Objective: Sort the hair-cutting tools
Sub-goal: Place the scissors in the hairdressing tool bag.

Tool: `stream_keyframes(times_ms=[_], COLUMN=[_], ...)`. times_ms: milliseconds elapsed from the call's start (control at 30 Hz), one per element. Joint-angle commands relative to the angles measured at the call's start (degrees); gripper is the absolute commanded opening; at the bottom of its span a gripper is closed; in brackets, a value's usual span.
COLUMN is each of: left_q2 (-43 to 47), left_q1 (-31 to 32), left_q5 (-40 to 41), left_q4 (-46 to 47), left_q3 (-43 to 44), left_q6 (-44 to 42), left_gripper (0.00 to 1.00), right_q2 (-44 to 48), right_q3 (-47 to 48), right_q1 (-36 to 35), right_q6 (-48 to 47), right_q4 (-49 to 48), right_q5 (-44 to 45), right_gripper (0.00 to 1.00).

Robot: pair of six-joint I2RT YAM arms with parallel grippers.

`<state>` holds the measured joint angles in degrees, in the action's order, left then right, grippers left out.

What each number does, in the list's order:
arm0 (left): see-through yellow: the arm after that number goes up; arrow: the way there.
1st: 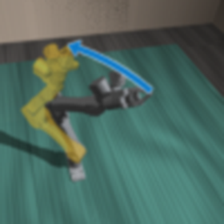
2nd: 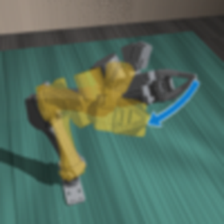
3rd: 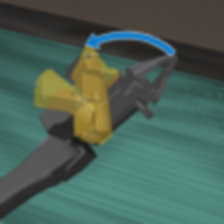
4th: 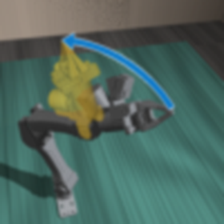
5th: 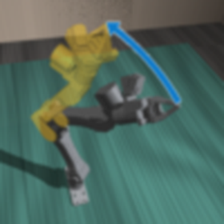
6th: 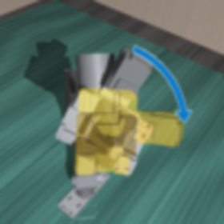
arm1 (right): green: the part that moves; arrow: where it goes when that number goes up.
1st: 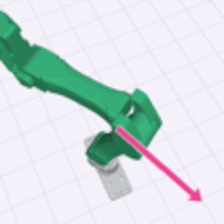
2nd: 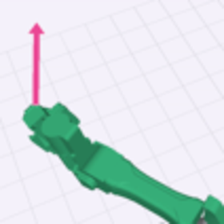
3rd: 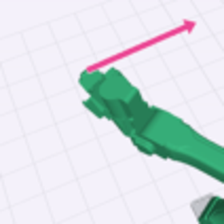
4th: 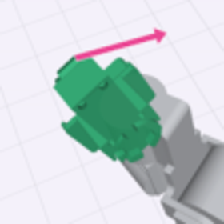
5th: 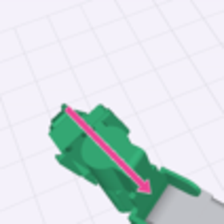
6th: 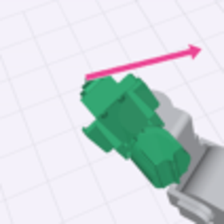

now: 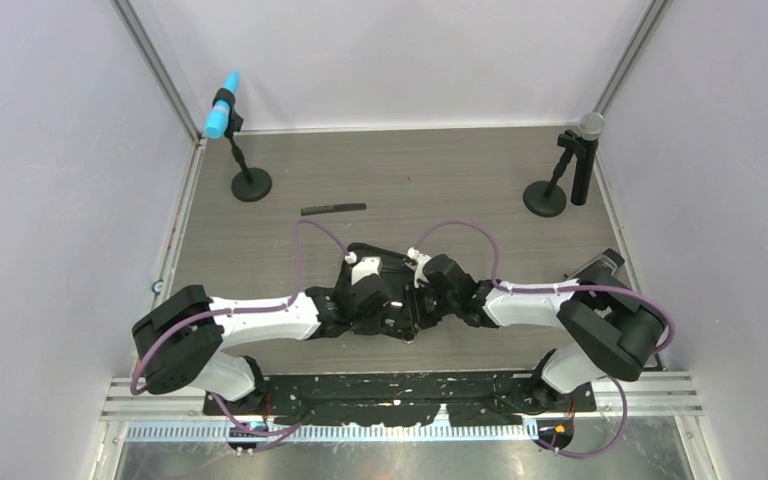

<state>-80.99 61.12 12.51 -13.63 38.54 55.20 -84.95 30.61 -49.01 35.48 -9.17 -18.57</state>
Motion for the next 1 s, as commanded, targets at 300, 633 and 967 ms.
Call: stream_keyframes(times_ms=[300, 633, 967], left_q2=[6.28, 7.15, 10.42], left_q1=[1.02, 1.96, 1.90], left_q5=[1.20, 0.44, 6.33], left_q4=[12.56, 14.37, 4.47], left_q3=[-3.29, -3.58, -1.18], left_q6=[-0.99, -2.13, -1.40], left_gripper=[0.00, 0.00, 0.23], right_q2=[-7.38, -9.56, 0.17], right_q3=[5.51, 9.45, 9.78], right_q1=[0.15, 0.22, 0.23], right_q6=[-2.75, -4.12, -7.63], right_q4=[-4.93, -4.50, 3.80], right_q5=[-3.34, -2.14, 1.57], right_gripper=[0.21, 0.20, 0.22])
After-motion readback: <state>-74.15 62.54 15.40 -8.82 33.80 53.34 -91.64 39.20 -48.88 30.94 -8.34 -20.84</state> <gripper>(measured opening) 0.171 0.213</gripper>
